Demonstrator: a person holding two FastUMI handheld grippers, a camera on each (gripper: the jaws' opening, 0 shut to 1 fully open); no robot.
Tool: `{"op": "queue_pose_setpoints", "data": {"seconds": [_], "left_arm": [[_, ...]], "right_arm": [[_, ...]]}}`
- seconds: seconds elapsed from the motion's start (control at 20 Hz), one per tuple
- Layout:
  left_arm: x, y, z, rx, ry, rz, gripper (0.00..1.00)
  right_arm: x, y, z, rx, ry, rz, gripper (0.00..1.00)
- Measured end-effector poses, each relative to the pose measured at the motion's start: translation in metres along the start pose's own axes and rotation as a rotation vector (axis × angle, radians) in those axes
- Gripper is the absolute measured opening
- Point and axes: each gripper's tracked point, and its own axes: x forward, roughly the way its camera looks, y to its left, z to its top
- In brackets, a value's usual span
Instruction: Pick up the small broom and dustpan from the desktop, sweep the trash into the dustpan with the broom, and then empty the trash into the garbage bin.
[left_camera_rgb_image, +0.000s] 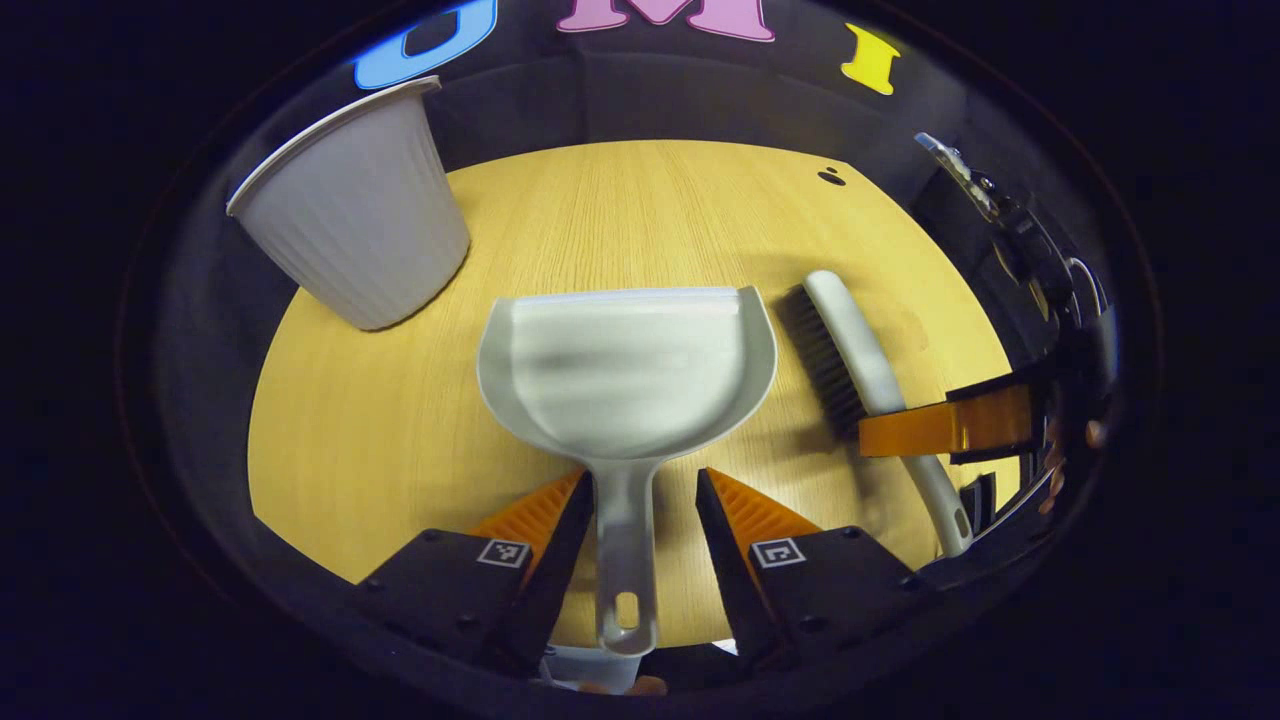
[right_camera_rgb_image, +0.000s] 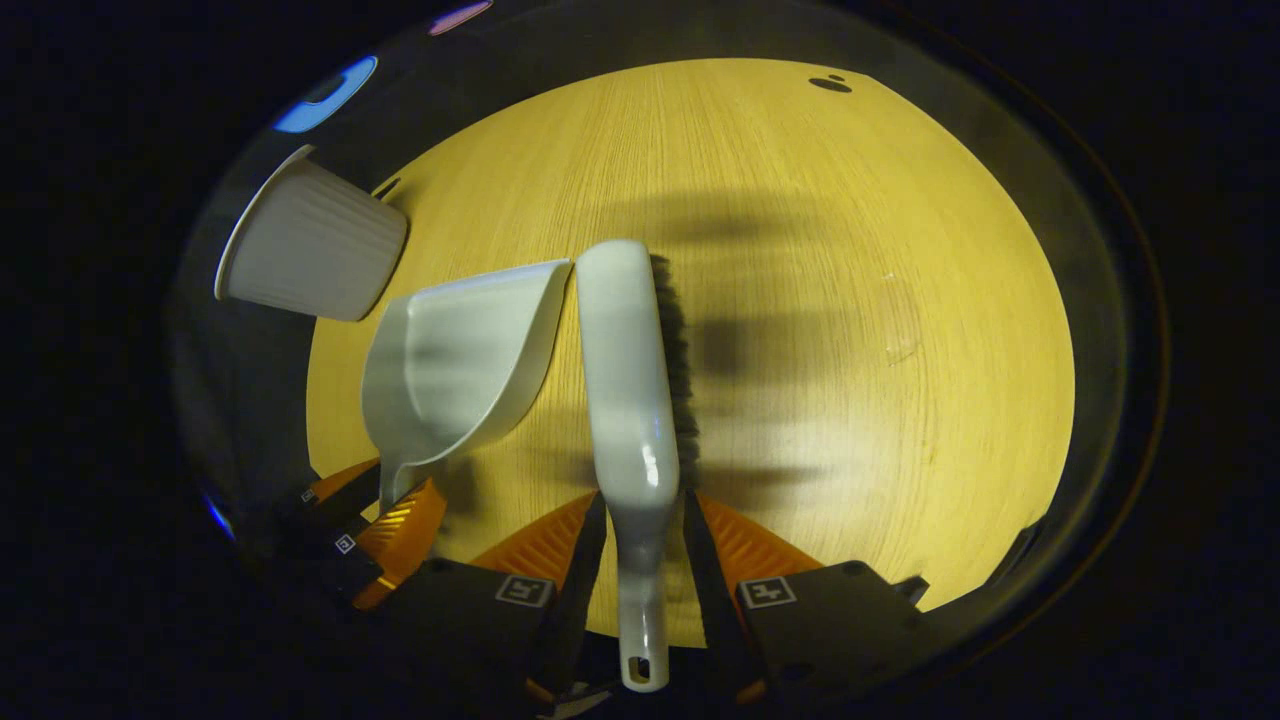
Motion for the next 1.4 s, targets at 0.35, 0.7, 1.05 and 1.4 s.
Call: {"op": "queue_pose_setpoints", "data": {"seconds": [0.35,0.7,1.05,1.4], "left_arm": [[-0.127,-0.001,0.034,-0.066,-0.201,-0.111,0.74],[-0.274,0.014,0.127,0.016,-0.804,-0.174,0.73],[-0.322,0.045,0.127,-0.029,-1.042,-0.118,0.71],[-0.319,0.053,0.117,-0.004,-1.018,-0.112,0.71]], "right_arm": [[-0.118,0.031,0.031,-0.017,-0.307,0.067,0.91],[-0.263,0.1,0.063,-0.163,-0.803,0.107,0.95],[-0.317,0.118,0.076,-0.273,-1.132,0.076,0.95],[-0.317,0.12,0.081,-0.227,-1.13,0.082,0.95]]}}
